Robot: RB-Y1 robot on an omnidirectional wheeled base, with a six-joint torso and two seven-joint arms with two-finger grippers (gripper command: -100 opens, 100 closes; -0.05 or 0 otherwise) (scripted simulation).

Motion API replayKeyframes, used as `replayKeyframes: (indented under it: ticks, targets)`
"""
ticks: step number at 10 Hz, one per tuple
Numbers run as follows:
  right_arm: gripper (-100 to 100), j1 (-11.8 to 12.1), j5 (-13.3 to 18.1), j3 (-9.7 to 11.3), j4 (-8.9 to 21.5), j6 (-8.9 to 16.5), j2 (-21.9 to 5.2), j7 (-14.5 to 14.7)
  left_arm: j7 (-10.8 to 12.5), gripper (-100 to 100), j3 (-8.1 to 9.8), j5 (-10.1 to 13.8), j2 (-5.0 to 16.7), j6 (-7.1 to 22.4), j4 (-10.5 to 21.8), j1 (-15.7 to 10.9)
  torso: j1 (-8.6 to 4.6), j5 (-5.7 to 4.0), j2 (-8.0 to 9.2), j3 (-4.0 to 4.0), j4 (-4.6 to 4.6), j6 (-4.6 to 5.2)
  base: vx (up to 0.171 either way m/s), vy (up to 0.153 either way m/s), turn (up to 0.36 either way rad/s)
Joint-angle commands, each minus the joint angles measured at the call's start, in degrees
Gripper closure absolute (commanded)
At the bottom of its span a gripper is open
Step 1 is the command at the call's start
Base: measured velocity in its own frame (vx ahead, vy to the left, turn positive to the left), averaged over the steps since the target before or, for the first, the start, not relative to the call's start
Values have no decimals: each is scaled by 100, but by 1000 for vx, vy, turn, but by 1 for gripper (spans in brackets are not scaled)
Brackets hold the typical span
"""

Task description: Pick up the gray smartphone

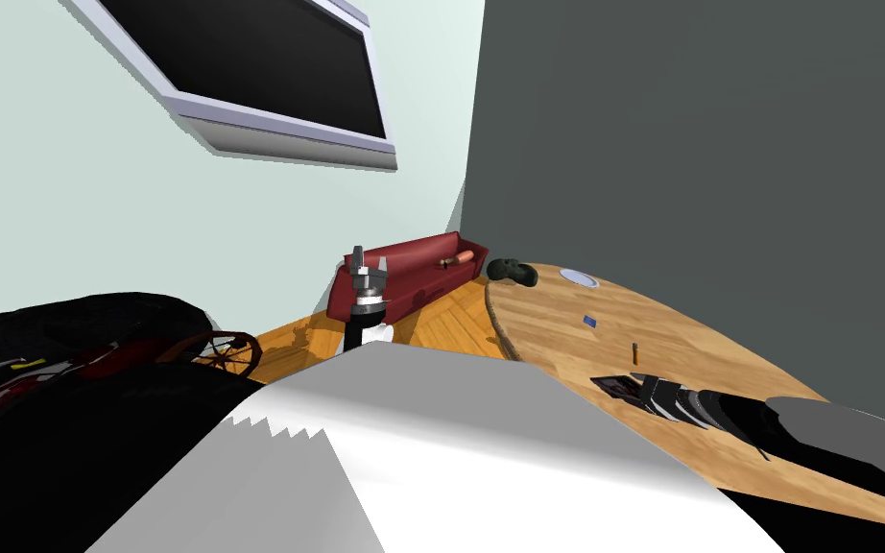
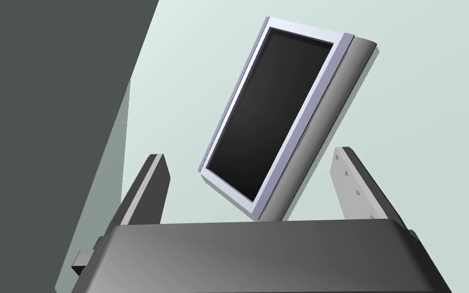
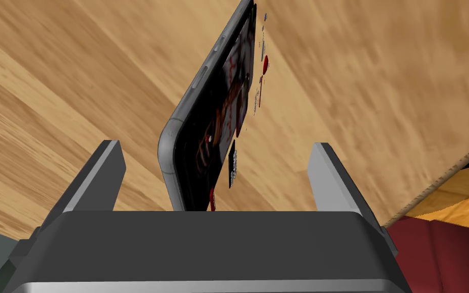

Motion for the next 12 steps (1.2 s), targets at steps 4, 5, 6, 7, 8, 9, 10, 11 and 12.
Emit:
replayKeyframes:
  ticks: [4, 5, 6, 7, 8, 9, 10, 11, 12]
  targets:
    - [-100, -79, 124, -171, 543, -205, 384, 325, 0, 0, 0, 0, 0, 0, 0, 0, 1, 1, 4, 2, 1, 1, 25, -2, 26]
    - [-100, -90, 147, -205, 646, -240, 460, 387, 0, 0, 0, 0, 0, 0, 0, 0, 2, 1, 4, 2, 1, 0, 26, -2, 26]
    - [-100, -83, 126, -189, 596, -226, 412, 351, 0, 0, 0, 0, 0, 0, 0, 0, 1, 1, 4, 2, 1, 0, 12, -2, 4]
    - [100, -84, 128, -194, 613, -239, 420, 371, 0, 0, 0, 0, 0, 0, 0, 0, 2, 2, 7, 4, 2, 0, 0, 0, 0]
    - [100, -84, 128, -193, 611, -238, 419, 369, 0, 0, 0, 0, 0, 0, 0, 0, 2, 1, 10, 6, 2, -1, 0, 0, 0]
    - [100, -83, 130, -192, 612, -241, 415, 369, 0, 0, 0, 0, 0, 0, 0, 0, 1, -3, 12, 7, 4, 0, 0, 0, 0]
    - [100, -81, 130, -191, 611, -246, 415, 370, 0, 0, 0, 0, 0, 0, 0, 0, -2, -5, 13, 8, 5, -1, 0, 0, 0]
    - [100, -80, 131, -189, 610, -248, 416, 370, 0, 0, 0, 0, 0, 0, 0, 0, -3, -5, 13, 9, 6, -1, 0, 0, 0]
    - [0, -79, 132, -188, 610, -249, 415, 371, 0, 0, 0, 0, 0, 0, 0, 0, -4, -6, 13, 9, 6, -1, 0, 0, 0]
